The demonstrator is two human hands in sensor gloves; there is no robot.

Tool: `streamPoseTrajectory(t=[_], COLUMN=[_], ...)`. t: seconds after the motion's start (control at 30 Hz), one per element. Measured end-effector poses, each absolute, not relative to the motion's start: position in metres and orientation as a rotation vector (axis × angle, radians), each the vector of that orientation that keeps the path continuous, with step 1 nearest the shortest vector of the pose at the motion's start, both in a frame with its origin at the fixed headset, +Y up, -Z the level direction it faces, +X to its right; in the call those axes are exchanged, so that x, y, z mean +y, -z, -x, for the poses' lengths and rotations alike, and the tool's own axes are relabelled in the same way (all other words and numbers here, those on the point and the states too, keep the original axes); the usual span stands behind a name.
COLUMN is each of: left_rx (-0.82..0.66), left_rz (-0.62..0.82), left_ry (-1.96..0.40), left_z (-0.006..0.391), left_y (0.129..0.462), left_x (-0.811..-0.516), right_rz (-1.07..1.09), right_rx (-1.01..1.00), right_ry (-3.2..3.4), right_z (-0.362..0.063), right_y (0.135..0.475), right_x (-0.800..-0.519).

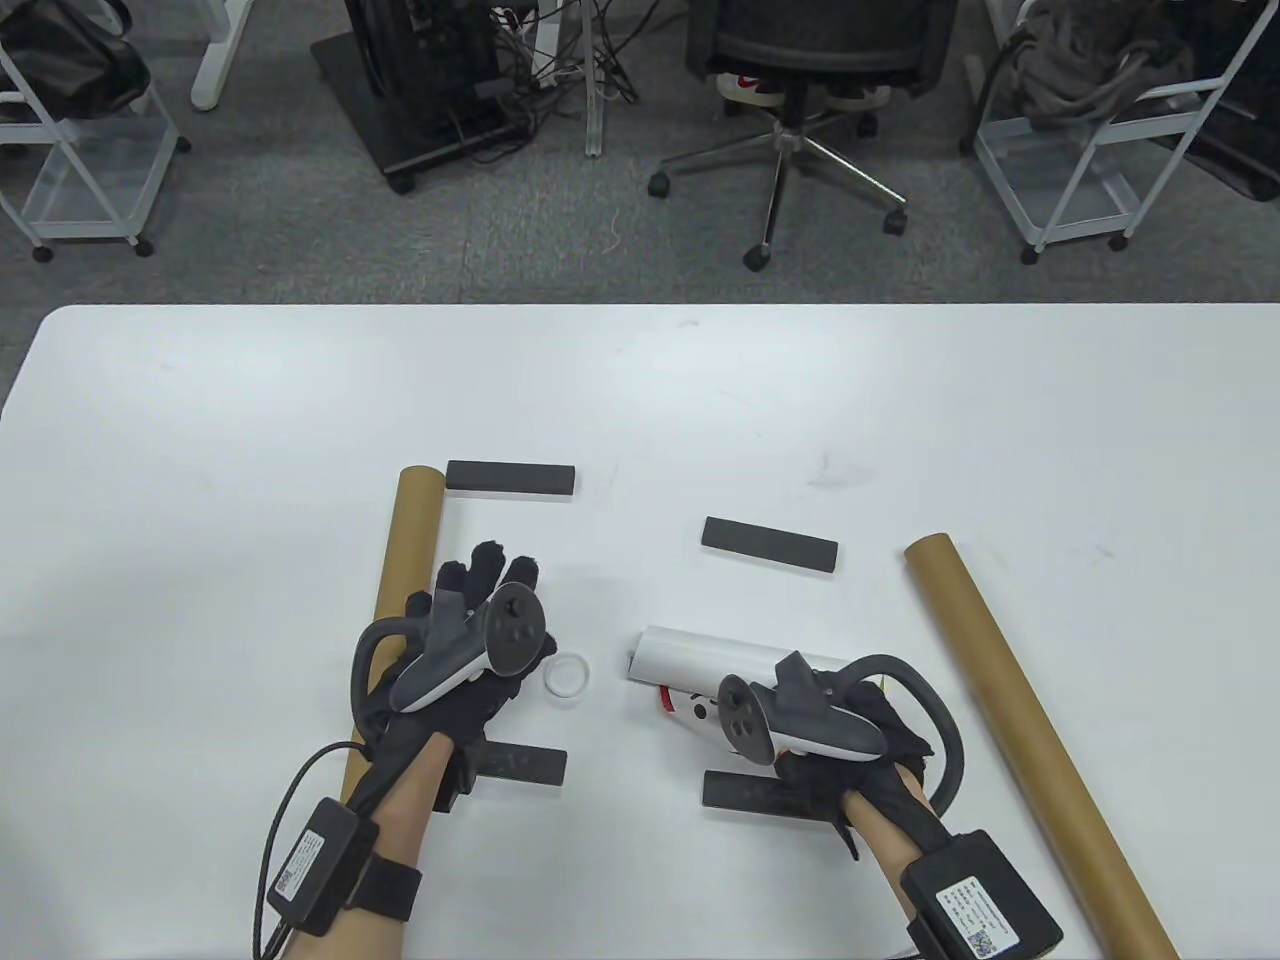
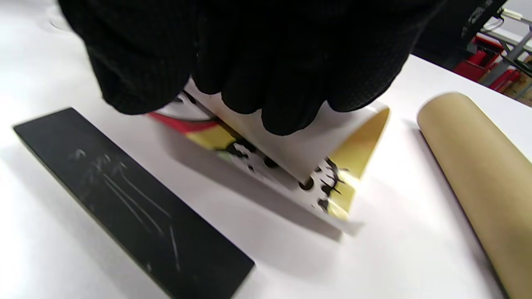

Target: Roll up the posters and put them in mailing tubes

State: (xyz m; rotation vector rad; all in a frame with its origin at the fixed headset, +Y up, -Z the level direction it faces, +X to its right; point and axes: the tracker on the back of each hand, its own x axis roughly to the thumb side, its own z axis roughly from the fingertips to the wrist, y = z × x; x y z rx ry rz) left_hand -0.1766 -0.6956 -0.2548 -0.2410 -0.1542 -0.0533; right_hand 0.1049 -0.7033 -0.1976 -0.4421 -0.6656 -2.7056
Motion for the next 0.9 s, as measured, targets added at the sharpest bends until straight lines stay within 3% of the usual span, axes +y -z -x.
streamPoseTrajectory(t=[0.67, 0.9], left_rx=[-0.167, -0.182], left_rz=[0.256, 0.25], left_ry=[0.043, 0.027], left_z=[0.174, 0.171], left_y=[0.254, 0.253], left_x=[-0.697, -0.695], right_rz=[0.393, 0.412], right_rx=[-0.35, -0.25], right_ry=[2.752, 2.81], right_z=[-0.134, -0.133], right_y=[0.215, 0.217], right_x=[-0.732, -0.721])
